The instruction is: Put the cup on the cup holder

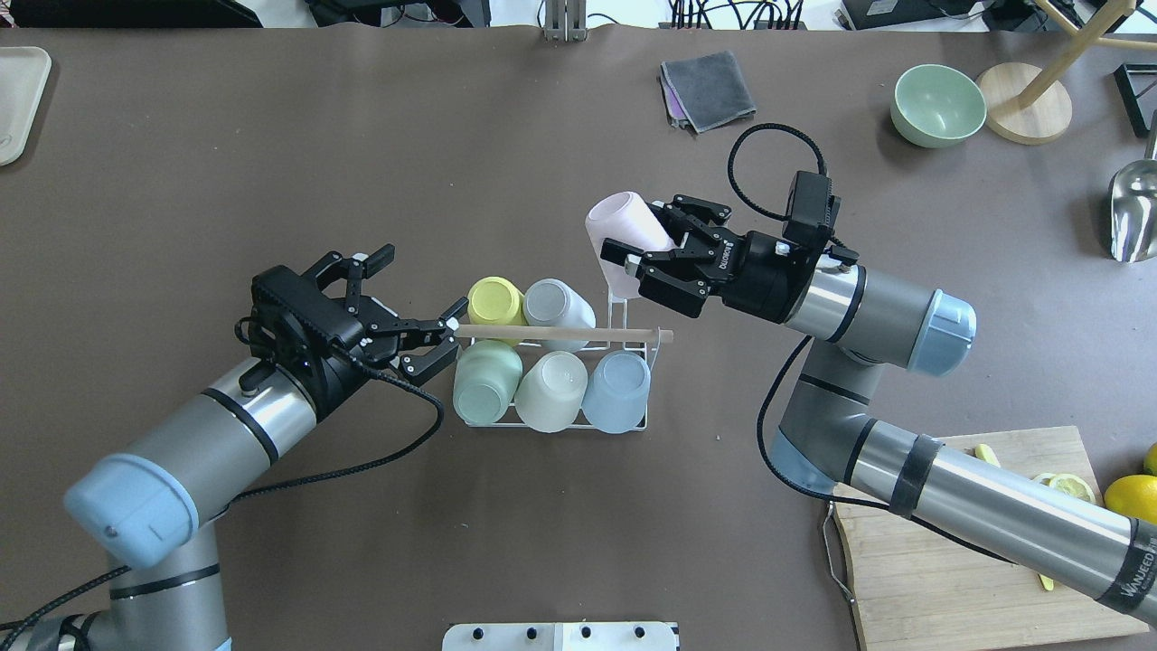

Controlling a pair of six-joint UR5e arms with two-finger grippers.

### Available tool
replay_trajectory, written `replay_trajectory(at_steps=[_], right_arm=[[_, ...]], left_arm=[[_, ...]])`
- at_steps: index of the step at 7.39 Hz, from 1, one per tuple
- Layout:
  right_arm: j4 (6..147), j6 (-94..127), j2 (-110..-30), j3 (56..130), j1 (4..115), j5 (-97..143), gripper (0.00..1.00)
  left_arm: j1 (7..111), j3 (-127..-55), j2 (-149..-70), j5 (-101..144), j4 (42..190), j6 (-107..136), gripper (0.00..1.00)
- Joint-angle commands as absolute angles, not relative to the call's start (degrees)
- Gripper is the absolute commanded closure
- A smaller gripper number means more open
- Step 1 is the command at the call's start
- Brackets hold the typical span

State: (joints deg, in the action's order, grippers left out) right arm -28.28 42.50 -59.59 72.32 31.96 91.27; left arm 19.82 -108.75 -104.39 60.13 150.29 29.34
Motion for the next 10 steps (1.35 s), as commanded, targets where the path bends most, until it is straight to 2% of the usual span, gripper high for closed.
replay_trajectory(at_steps=[1,3,7,8,10], right_arm=[[-28.8,39.7,-57.2,68.1,31.8,89.2,1.0],[-28.7,38.2,-54.0,64.1,31.7,88.4,1.0],[-31.1,38.8,-55.6,64.0,30.5,88.8,1.0],[-31.9,38.8,-55.8,64.0,30.2,88.9,1.0],[-31.9,38.8,-55.6,64.0,30.1,88.9,1.0]], left_arm=[[27.5,-110.6,-103.1,71.7,134.7,35.3,0.02],[31.9,-110.7,-100.7,77.7,124.7,45.4,0.02],[48.1,-109.7,-97.4,104.5,108.6,46.6,0.02],[53.5,-108.4,-95.8,111.8,106.6,46.3,0.02],[63.3,-100.4,-93.2,124.3,105.8,38.1,0.02]])
